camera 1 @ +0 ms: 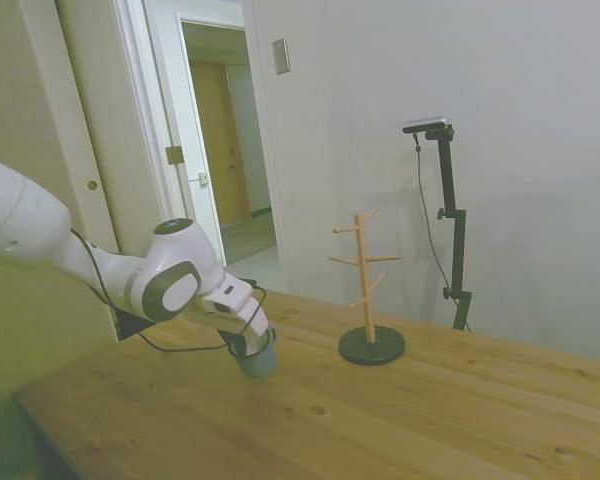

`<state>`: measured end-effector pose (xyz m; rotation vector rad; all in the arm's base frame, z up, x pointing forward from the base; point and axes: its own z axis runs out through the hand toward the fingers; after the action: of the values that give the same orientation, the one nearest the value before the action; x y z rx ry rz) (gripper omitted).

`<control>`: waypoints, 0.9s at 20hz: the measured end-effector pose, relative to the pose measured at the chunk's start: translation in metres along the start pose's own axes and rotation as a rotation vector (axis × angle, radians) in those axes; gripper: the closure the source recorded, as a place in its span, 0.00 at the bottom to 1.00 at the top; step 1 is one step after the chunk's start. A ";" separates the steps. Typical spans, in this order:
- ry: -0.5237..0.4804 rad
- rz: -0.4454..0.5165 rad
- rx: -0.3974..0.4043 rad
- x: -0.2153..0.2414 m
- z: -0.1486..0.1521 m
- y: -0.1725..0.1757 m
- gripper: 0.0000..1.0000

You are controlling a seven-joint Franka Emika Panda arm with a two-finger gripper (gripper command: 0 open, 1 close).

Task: Unload the mug

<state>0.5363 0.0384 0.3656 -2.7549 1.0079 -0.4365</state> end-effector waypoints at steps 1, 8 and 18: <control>-0.008 0.008 -0.008 0.003 0.008 0.000 1.00; -0.023 0.023 -0.021 0.007 0.018 -0.006 0.00; -0.038 0.010 -0.030 0.002 0.018 -0.010 0.00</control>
<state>0.5495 0.0454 0.3519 -2.7726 1.0264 -0.3694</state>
